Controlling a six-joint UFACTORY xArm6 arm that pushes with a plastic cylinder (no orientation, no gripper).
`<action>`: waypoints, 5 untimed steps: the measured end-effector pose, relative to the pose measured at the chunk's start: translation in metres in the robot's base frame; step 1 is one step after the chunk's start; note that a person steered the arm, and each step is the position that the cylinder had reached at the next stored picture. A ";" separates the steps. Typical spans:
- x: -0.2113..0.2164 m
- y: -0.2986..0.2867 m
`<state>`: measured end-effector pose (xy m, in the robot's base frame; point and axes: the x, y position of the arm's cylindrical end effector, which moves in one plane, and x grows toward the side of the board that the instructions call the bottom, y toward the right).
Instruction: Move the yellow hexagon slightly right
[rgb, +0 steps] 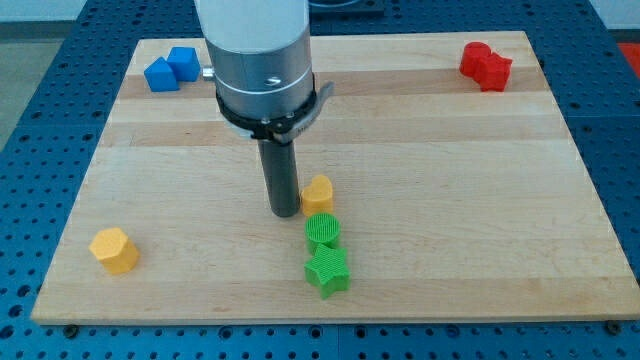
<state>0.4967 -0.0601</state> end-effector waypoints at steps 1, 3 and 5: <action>-0.029 -0.011; 0.016 -0.068; 0.098 -0.114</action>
<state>0.5948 -0.1744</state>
